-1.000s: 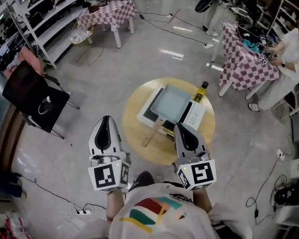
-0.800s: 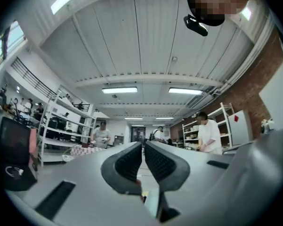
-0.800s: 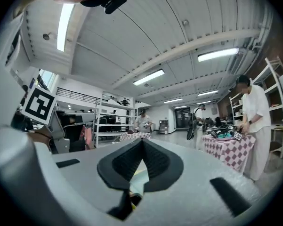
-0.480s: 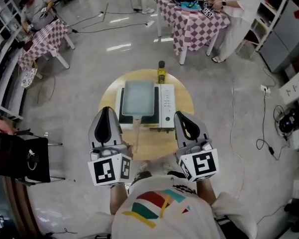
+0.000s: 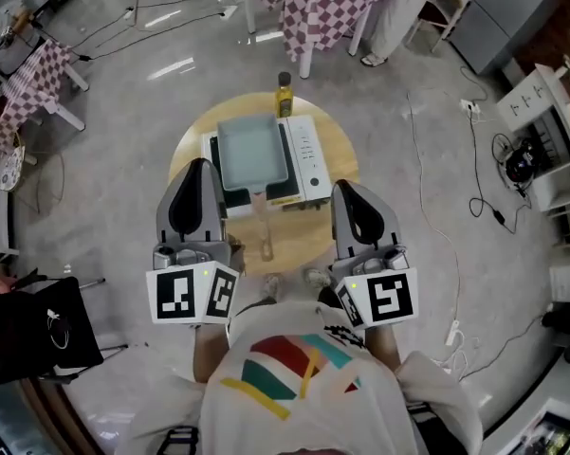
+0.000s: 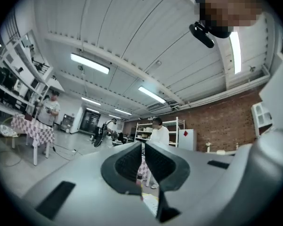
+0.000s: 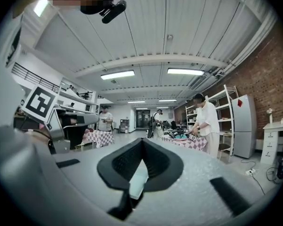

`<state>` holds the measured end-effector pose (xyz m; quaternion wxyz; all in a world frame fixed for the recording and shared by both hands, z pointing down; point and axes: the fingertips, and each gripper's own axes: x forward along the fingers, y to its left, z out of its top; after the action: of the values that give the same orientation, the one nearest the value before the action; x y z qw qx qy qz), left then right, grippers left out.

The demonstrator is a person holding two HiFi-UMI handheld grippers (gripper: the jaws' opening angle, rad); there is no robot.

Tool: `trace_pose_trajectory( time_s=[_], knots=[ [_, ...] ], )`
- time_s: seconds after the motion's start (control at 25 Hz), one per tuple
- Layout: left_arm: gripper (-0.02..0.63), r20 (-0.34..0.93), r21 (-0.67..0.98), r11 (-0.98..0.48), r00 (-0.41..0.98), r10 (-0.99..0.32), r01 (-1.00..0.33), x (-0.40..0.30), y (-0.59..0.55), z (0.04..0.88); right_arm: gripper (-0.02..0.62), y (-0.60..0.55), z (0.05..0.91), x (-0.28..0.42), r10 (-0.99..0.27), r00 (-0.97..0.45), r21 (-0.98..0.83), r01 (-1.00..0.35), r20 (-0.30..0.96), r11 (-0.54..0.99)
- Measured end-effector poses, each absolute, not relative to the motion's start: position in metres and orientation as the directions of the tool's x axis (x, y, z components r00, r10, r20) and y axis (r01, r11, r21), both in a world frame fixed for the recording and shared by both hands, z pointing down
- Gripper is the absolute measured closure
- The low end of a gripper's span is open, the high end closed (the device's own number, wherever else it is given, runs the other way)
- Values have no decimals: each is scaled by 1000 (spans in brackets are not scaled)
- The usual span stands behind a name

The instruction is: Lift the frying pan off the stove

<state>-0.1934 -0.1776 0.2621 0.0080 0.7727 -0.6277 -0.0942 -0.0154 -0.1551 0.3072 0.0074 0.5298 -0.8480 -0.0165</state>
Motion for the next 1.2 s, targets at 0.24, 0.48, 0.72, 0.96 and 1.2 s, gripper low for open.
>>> trace_pose_trajectory(
  time_s=[0.24, 0.48, 0.72, 0.96, 1.2],
  knots=[
    [586, -119, 203, -210, 188, -975, -956, -203, -184, 285, 601, -153, 321, -28, -896, -442, 60, -894, 24, 443],
    [583, -78, 289, -260, 248, -966, -921, -193, -188, 293, 601, -158, 320, -28, -874, -485, 61, -872, 34, 486],
    [492, -59, 503, -315, 332, -942, -805, -203, -196, 316, 601, -160, 327, -37, -834, -550, 55, -832, 48, 552],
    [425, -130, 807, -359, 452, -883, -470, -215, -209, 367, 601, -154, 331, -60, -753, -656, 46, -752, 50, 658],
    [345, -32, 904, -252, 534, -845, -344, -219, -211, 440, 601, -156, 343, -72, -729, -678, 47, -728, 91, 684]
  ],
)
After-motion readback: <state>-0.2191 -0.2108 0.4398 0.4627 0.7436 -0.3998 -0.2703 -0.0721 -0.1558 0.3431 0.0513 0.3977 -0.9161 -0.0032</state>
